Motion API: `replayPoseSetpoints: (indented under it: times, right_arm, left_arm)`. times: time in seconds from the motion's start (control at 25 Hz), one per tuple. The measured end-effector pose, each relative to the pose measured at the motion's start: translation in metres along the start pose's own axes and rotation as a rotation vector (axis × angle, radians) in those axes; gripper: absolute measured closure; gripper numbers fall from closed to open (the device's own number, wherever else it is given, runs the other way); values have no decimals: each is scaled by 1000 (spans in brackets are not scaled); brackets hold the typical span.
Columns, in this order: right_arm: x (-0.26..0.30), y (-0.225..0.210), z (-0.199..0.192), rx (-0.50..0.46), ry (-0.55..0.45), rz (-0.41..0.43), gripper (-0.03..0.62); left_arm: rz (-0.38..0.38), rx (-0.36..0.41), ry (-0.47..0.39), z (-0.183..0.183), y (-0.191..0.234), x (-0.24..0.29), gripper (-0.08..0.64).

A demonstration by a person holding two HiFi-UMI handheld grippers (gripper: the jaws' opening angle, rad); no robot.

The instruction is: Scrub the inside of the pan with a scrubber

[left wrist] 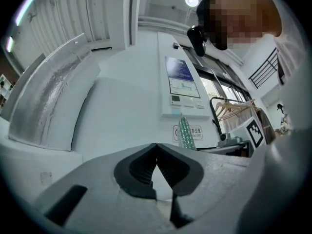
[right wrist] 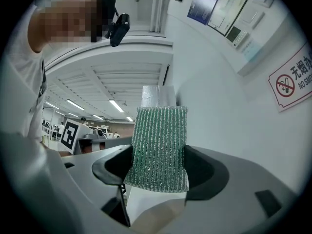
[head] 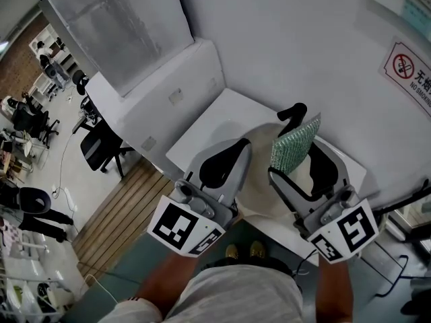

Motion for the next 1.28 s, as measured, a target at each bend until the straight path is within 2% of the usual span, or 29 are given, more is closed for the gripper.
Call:
replayPoseSetpoints:
  times: [1.28]
  right_arm:
    - [3,11,-6,-45,13,-14,253]
  left_arm:
    - [-42,-3,8,-7,-4,0,545]
Point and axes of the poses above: the fingertips, and each gripper's own axes: x forward along the fingers, y to its left, z out of its top, the point moved 1 cm from there along -x, backward along the fingers, and after that the axes turned 8 degrees about y, right-handed, at the moved point
